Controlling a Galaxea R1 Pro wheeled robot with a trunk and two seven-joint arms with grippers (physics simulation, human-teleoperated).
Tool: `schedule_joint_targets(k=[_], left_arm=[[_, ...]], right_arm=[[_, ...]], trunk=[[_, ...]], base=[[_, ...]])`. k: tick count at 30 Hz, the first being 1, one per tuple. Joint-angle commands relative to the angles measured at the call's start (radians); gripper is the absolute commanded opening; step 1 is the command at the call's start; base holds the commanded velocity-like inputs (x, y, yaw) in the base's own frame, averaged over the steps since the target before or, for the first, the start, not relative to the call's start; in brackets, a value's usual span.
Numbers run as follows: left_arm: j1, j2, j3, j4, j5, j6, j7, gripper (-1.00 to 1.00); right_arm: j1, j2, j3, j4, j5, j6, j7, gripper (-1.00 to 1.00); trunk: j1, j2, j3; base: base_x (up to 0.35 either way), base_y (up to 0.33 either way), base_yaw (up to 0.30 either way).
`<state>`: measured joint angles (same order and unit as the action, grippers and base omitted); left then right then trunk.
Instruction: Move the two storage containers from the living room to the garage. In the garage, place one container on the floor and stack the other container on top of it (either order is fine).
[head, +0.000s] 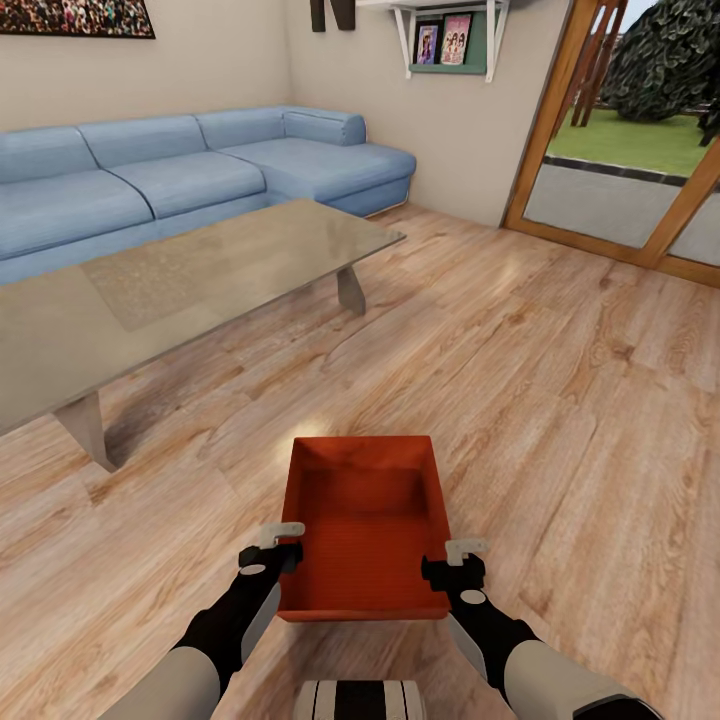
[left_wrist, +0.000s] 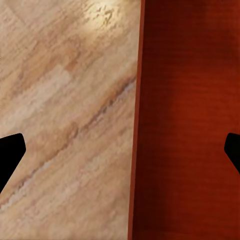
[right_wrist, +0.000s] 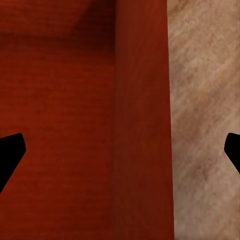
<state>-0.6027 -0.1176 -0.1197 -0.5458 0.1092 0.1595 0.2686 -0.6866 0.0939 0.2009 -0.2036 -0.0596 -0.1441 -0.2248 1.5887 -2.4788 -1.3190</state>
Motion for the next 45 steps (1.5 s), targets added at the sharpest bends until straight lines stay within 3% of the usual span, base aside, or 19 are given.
schedule_joint_targets(k=[1, 22, 23, 27, 28, 45], left_arm=[[0.000, 0.001, -0.008, -0.002, 0.010, 0.005, 0.009, 1.00], [0.000, -0.002, -0.005, 0.011, 0.011, 0.005, 0.001, 1.00], [0.000, -0.002, -0.005, 0.011, 0.011, 0.005, 0.001, -1.00], [0.000, -0.002, -0.003, 0.015, 0.014, 0.005, 0.000, -1.00], [0.000, -0.002, -0.002, 0.018, 0.014, 0.005, 0.000, -1.00], [0.000, -0.003, -0.006, 0.001, 0.010, 0.005, 0.008, -1.00]], right_arm=[[-0.001, 0.000, 0.008, 0.001, -0.006, -0.003, -0.005, 1.00], [-0.001, -0.004, 0.008, 0.001, -0.005, -0.005, -0.006, 1.00], [-0.001, -0.004, 0.008, 0.000, -0.005, -0.005, -0.006, 1.00], [-0.001, -0.004, 0.007, 0.000, -0.005, -0.005, -0.006, 1.00], [-0.001, -0.004, 0.007, 0.000, -0.006, -0.005, -0.007, -1.00], [-0.001, -0.001, 0.008, 0.000, -0.005, -0.005, -0.007, -1.00]], trunk=[[0.000, 0.000, -0.001], [0.000, 0.000, -0.001], [0.000, 0.000, -0.001], [0.000, 0.000, -0.001], [0.000, 0.000, -0.001], [0.000, 0.000, -0.001]], base=[[0.000, 0.000, 0.000], [0.000, 0.000, 0.000], [0.000, 0.000, 0.000], [0.000, 0.000, 0.000], [0.000, 0.000, 0.000], [0.000, 0.000, 0.000]])
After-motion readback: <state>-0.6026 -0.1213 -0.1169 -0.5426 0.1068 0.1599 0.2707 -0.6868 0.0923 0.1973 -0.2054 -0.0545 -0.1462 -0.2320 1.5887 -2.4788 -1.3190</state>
